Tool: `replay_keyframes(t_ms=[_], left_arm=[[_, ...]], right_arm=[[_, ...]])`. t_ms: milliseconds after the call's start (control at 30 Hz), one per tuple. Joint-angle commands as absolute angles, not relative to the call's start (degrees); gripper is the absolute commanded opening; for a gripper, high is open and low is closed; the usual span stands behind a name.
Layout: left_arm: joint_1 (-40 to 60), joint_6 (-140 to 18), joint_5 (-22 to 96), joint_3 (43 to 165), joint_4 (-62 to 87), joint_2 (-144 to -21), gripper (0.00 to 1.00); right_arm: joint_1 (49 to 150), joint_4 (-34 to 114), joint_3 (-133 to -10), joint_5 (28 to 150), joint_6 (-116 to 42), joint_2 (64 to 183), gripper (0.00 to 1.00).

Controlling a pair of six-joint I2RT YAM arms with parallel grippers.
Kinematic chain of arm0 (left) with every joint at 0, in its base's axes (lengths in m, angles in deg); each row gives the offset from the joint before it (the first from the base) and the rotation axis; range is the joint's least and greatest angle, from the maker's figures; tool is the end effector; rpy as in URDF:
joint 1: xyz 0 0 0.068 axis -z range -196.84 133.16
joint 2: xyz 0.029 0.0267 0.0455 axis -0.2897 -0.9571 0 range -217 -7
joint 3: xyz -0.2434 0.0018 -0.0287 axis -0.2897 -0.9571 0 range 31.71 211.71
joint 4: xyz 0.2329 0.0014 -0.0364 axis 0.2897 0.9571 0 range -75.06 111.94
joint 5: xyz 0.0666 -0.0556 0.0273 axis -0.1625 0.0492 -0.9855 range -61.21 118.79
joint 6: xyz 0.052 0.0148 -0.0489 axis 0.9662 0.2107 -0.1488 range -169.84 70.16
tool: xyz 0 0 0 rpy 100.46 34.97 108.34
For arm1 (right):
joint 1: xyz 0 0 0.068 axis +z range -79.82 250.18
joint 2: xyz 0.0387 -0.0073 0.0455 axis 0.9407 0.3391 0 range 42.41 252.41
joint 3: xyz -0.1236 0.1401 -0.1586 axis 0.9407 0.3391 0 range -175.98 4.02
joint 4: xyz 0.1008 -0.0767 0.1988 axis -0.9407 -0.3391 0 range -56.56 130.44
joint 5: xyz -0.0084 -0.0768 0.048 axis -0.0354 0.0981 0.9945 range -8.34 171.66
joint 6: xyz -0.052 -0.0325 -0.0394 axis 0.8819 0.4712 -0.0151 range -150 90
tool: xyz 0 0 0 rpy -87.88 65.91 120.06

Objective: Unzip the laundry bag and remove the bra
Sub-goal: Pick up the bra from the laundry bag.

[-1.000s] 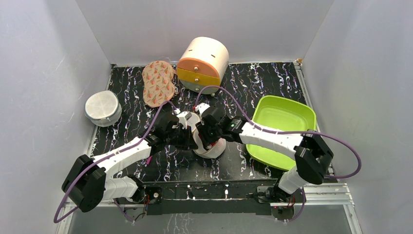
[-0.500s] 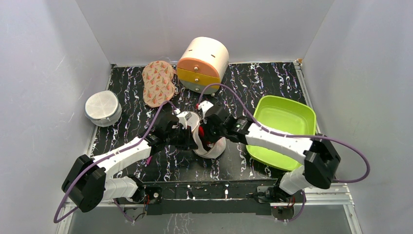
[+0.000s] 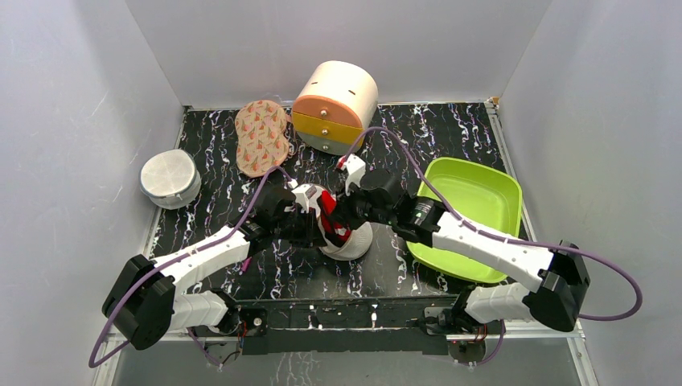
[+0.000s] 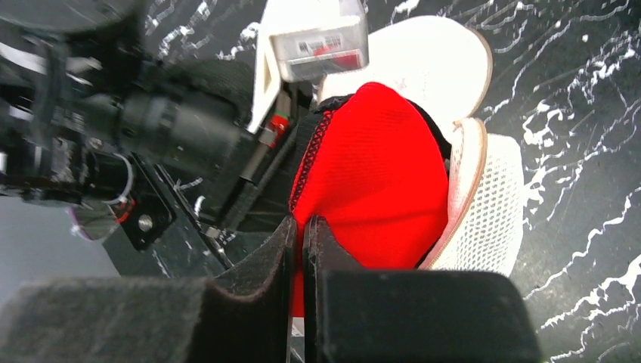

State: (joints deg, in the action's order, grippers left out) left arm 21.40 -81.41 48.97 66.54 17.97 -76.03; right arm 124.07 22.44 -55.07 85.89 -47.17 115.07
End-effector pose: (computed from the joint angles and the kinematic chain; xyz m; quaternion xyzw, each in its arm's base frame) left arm 0.1862 -0.1733 0.1813 0.1290 0.8760 -0.3791 0.2690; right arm 0.1672 0.2368 0.2749 -0.2918 0.8221 0.3097 0.3782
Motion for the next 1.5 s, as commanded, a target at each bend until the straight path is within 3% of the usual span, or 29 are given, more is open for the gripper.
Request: replay_keyframes(t_ms=[0, 633, 933, 1233, 1367, 1467], left_arm=[[21.48, -81.68, 50.26, 68.3, 17.47, -75.69, 0.1], [21.48, -82.13, 49.99, 68.08, 17.49, -74.1, 0.12], [21.48, -81.3, 48.37, 69.72, 19.0, -72.22, 0.19], [21.48, -80.42, 47.7, 70.31, 18.61, -68.42, 0.57], [21.48, -79.49, 47.21, 70.58, 18.74, -66.88, 0.67], [21.48, -78.85, 46.75, 71.09, 19.28, -66.19, 0.71]], right_arm=[[124.14, 32.78, -57.0, 84.92, -49.44, 110.76, 0.0], [124.12, 39.62, -60.05, 66.63, -43.75, 98.15, 0.0], [124.12, 36.88, -58.08, 66.0, -45.64, 99.2, 0.0], [124.14, 26.2, -61.38, 41.68, -40.57, 100.68, 0.0], [122.76, 25.4, -57.91, 26.82, -37.31, 99.79, 0.0], [114.09, 22.99, -56.06, 27.3, -39.52, 99.35, 0.0]])
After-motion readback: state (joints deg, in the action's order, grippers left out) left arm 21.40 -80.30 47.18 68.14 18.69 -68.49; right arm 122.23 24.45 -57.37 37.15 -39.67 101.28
